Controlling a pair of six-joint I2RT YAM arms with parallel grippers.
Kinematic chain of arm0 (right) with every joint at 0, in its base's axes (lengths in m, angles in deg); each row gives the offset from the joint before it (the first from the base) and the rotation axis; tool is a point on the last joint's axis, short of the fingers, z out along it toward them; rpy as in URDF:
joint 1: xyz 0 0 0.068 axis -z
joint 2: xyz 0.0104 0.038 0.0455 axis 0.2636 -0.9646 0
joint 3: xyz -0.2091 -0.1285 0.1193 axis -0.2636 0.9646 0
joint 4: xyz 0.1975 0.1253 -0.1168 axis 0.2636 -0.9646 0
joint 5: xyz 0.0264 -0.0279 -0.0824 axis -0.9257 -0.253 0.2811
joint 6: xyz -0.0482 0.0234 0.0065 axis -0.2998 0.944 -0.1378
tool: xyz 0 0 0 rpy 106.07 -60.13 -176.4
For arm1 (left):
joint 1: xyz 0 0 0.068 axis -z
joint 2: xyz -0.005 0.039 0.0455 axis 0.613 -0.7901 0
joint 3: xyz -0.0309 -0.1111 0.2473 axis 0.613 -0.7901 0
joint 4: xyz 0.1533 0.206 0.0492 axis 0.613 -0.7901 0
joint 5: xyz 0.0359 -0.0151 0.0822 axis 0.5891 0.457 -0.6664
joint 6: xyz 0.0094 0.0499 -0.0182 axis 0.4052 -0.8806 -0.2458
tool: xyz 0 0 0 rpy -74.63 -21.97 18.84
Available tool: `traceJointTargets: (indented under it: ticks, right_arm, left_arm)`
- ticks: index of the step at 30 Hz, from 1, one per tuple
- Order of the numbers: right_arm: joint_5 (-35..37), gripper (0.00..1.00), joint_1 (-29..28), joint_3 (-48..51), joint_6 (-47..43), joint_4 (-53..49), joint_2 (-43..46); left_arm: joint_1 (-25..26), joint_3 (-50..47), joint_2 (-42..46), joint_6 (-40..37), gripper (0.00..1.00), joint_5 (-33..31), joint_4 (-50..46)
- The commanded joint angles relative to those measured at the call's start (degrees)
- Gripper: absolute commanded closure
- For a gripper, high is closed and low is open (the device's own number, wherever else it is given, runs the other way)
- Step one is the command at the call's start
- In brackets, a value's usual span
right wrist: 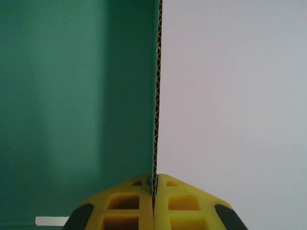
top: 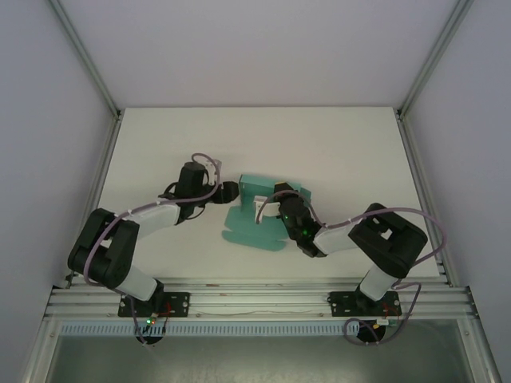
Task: Assemble paper box
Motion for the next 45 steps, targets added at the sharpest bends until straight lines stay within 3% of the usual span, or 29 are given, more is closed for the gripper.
traceJointTargets:
  ticks: [1, 9, 18, 24, 30, 36, 42, 45]
  right_arm:
    - [1.69, 1.00, -0.18, 0.65, 1.12, -0.37, -1.01]
    - [1.48, 1.00, -0.18, 0.72, 1.65, -0.45, -1.94]
    - [-0.69, 1.00, -0.18, 0.92, 2.77, -3.84, -1.55]
    - [-1.91, 1.00, -0.12, 1.01, 3.54, -5.09, -2.42]
    - [-2.12, 1.00, -0.17, 0.49, 5.14, -6.99, -2.30]
    - [-2.42, 1.00, -0.18, 0.05, 7.43, -9.55, -1.69]
    - [-2.46, 1.00, -0.14, -0.37, 10.44, -12.03, 0.43]
    - [-2.45, 1.00, -0.18, -0.61, 12.08, -13.83, 1.57]
  left_arm:
    - [1.20, -3.14, 1.55, -3.30, 0.27, -2.18, 4.04]
    - [5.42, -3.38, -1.13, -7.79, 0.27, -6.90, 7.58]
    - [6.20, -0.19, -7.61, -9.80, 0.33, -8.24, 13.70]
    - [6.46, 0.14, -9.44, -11.62, 0.49, -5.89, 19.22]
    - [6.82, 3.44, -11.85, -14.10, 0.63, -7.53, 17.46]
    - [9.06, 6.26, -15.09, -13.64, 0.78, -15.63, 15.28]
    - [13.21, 8.58, -19.23, -12.64, 1.00, -32.37, 11.86]
    - [15.39, 8.32, -21.72, -11.83, 1.00, -39.88, 12.58]
